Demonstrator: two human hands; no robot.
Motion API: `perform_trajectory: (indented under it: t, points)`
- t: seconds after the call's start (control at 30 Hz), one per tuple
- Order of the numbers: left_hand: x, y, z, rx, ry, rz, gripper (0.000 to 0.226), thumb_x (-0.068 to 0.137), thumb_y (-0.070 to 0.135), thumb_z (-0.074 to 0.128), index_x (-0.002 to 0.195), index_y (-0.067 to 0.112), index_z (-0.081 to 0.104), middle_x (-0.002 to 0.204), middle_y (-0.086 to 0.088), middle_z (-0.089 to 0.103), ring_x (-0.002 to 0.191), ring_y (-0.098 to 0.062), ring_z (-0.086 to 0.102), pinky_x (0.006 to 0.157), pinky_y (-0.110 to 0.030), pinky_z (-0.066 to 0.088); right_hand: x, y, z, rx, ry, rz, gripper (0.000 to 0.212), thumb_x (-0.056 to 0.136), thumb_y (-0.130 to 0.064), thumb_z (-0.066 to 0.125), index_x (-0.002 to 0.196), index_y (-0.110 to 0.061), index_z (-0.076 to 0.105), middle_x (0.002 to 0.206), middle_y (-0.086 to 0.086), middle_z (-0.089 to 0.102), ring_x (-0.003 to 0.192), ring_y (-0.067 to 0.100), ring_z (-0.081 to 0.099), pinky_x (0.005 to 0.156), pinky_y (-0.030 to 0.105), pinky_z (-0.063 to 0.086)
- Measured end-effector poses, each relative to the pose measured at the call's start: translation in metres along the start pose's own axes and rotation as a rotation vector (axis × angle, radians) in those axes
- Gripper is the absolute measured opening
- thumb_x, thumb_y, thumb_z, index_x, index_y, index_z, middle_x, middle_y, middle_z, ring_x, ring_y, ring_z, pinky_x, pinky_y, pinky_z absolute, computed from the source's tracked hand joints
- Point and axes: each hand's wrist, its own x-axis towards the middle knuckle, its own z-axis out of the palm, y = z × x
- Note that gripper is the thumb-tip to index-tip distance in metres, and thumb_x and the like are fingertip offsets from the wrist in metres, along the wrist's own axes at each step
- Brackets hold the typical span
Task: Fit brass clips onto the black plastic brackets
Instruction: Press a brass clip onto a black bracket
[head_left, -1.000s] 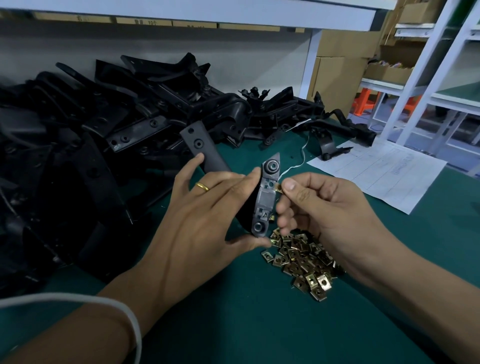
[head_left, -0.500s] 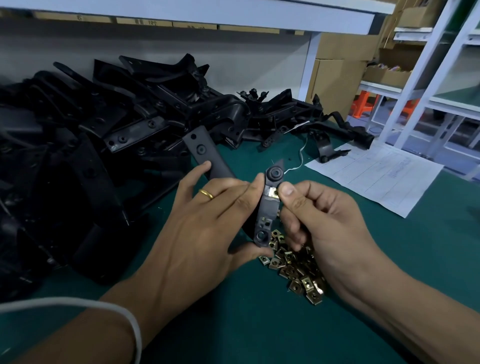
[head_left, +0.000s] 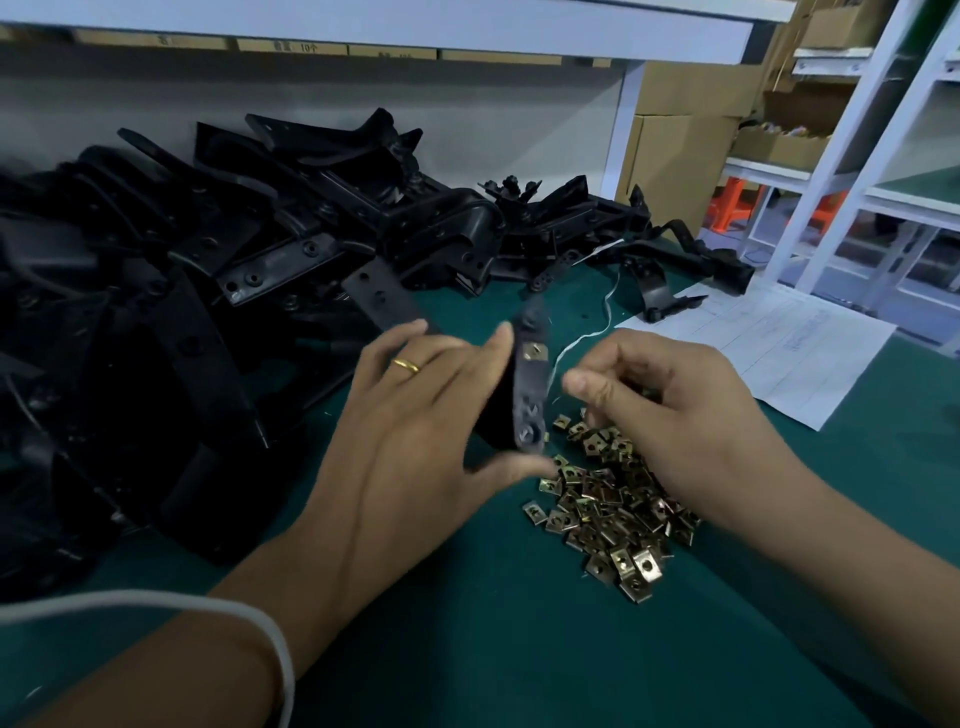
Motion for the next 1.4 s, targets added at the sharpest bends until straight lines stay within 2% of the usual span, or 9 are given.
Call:
perform_trajectory:
  t: [0.2,0.37,0.5,0.57,0.67,0.83,0.93,1.07,1.4]
  points:
    - [-0.004,-0.005,0.005,-0.196,-0.248,-0.199,0.103,0.073,0.092,0.044,0.145,0.020,0.056,0.126,0.012,0.066,0.121,-0.006,0.046,0.102,-0.025,0.034,0.001,0.011,-0.003,-0.406,-0.256,-0.083,0.005,0.088,-0.031,0.080,0.091,-0.036,0.079,0.090,-0.018,0.062,0.095,0.003,0.058,0.081,0.018,0.042]
    - [-0.001,-0.012,0.008,-0.367,-0.344,-0.321,0.111,0.061,0.096,0.054,0.152,0.033,0.048,0.133,0.018,0.061,0.123,0.001,0.048,0.099,-0.019,0.038,0.005,0.011,-0.010,-0.508,-0.323,-0.096,0.010,0.087,-0.031,0.081,0.093,-0.038,0.079,0.095,-0.020,0.060,0.101,0.001,0.053,0.088,0.025,0.043]
    - [-0.004,-0.015,0.006,-0.502,-0.321,-0.407,0.101,0.056,0.086,0.072,0.147,0.046,0.051,0.130,0.030,0.059,0.129,0.019,0.030,0.098,0.001,0.020,0.005,0.011,-0.012,-0.485,-0.383,-0.054,0.008,0.091,-0.032,0.078,0.090,-0.036,0.070,0.098,-0.019,0.057,0.104,-0.001,0.051,0.086,0.016,0.039]
    - [-0.003,-0.018,0.006,-0.641,-0.333,-0.479,0.088,0.060,0.069,0.084,0.140,0.052,0.055,0.126,0.035,0.062,0.136,0.021,0.022,0.110,-0.008,0.012,0.004,0.013,-0.011,-0.488,-0.404,-0.044,0.009,0.094,-0.034,0.074,0.091,-0.036,0.066,0.099,-0.020,0.054,0.107,-0.003,0.048,0.084,0.010,0.035]
    - [-0.001,-0.020,0.005,-0.762,-0.355,-0.459,0.083,0.057,0.054,0.086,0.136,0.046,0.060,0.106,0.044,0.064,0.116,0.040,0.027,0.111,-0.007,0.008,0.001,0.013,-0.009,-0.480,-0.410,-0.058,0.008,0.097,-0.033,0.068,0.093,-0.034,0.061,0.098,-0.020,0.052,0.102,-0.002,0.049,0.080,0.008,0.034]
    - [-0.004,-0.013,0.003,-0.576,-0.141,-0.315,0.089,0.058,0.058,0.079,0.142,0.043,0.054,0.123,0.038,0.056,0.117,0.043,0.019,0.111,0.002,0.008,0.000,0.008,-0.007,-0.093,-0.326,-0.001,0.005,0.101,-0.024,0.065,0.097,-0.026,0.062,0.092,-0.008,0.068,0.082,0.010,0.061,0.071,0.017,0.045]
    - [-0.007,-0.012,0.002,-0.453,-0.016,-0.194,0.091,0.069,0.054,0.079,0.149,0.019,0.054,0.136,0.024,0.055,0.134,0.027,0.029,0.124,-0.015,0.012,0.001,0.005,-0.004,0.136,-0.329,0.001,0.006,0.104,-0.015,0.061,0.098,-0.017,0.061,0.088,0.000,0.068,0.074,0.012,0.056,0.069,0.022,0.045]
    - [-0.008,-0.011,0.004,-0.369,0.025,-0.072,0.088,0.078,0.048,0.081,0.151,0.009,0.051,0.144,0.003,0.062,0.141,-0.008,0.048,0.128,-0.034,0.021,0.001,0.005,0.002,0.306,-0.313,-0.006,0.006,0.104,-0.007,0.059,0.098,-0.009,0.059,0.083,-0.003,0.065,0.068,0.019,0.052,0.063,0.026,0.047]
    - [-0.007,-0.014,0.008,-0.372,0.032,-0.051,0.089,0.079,0.050,0.081,0.151,0.007,0.050,0.142,-0.001,0.063,0.138,-0.015,0.053,0.125,-0.047,0.029,-0.003,0.002,0.007,0.315,-0.342,-0.040,0.003,0.103,-0.012,0.060,0.101,-0.010,0.061,0.090,0.015,0.063,0.070,0.020,0.055,0.067,0.027,0.049]
